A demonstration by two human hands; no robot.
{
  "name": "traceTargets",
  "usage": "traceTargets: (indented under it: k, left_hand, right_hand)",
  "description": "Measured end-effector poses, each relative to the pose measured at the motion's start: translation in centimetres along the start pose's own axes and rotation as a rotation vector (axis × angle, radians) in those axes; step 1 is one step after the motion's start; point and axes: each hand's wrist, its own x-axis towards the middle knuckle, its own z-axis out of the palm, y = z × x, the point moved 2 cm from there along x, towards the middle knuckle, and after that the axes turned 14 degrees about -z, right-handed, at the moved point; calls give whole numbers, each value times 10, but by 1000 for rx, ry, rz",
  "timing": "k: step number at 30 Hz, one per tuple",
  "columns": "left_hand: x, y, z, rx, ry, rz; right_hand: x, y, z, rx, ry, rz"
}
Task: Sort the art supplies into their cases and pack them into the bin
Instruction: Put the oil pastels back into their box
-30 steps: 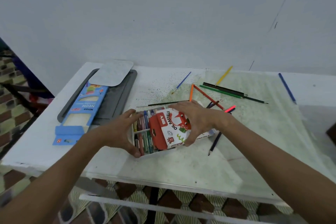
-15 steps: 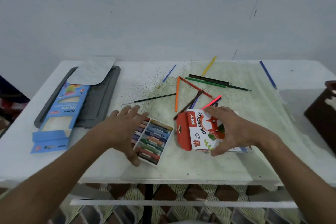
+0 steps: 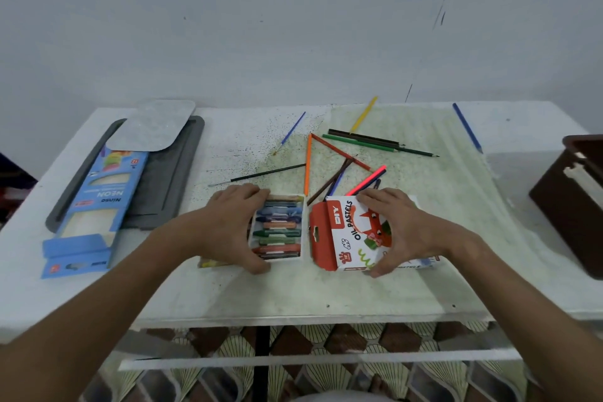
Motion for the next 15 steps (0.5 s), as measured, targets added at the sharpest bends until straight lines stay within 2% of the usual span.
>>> traceTargets:
  k: [7, 15]
  left_hand:
    - [12, 32, 16, 46, 39, 71]
    - [16, 42, 18, 20, 62, 28]
  right_hand:
    - [-3, 3, 7, 89, 26, 0]
    - [-3, 7, 12, 143, 39, -14]
